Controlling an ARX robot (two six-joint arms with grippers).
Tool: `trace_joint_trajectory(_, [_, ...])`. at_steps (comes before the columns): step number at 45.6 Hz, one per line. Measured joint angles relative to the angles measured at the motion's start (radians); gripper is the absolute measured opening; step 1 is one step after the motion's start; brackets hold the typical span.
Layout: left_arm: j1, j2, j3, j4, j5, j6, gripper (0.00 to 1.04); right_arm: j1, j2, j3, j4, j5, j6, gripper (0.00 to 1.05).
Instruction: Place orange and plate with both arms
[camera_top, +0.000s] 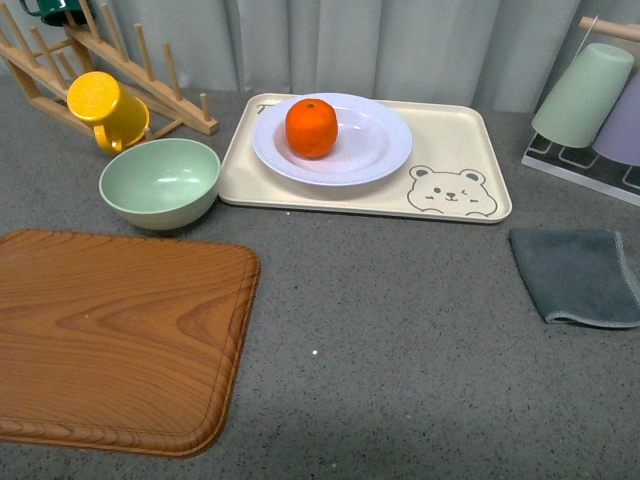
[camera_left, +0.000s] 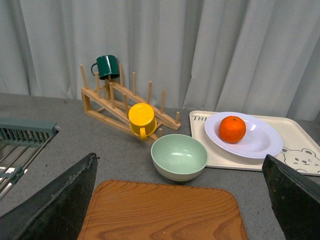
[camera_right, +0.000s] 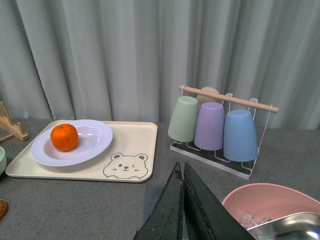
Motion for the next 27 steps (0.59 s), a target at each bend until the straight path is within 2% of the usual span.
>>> trace_joint_trajectory(5, [0.0, 0.0, 0.0, 0.0, 0.0, 0.0, 0.98, 0.0, 0.0, 0.0, -0.003, 0.0, 0.0, 0.01])
trace_joint_trajectory(6, [0.0, 0.0, 0.0, 0.0, 0.0, 0.0, 0.98, 0.0, 0.0, 0.0, -0.003, 0.0, 0.0, 0.04])
trace_joint_trajectory(26, [0.0, 0.0, 0.0, 0.0, 0.0, 0.0, 0.98, 0.0, -0.001, 0.0, -0.003, 0.0, 0.0, 0.97])
trace_joint_trajectory(27, [0.0, 0.0, 0.0, 0.0, 0.0, 0.0, 0.98, 0.0, -0.001, 0.0, -0.003, 0.0, 0.001, 0.98])
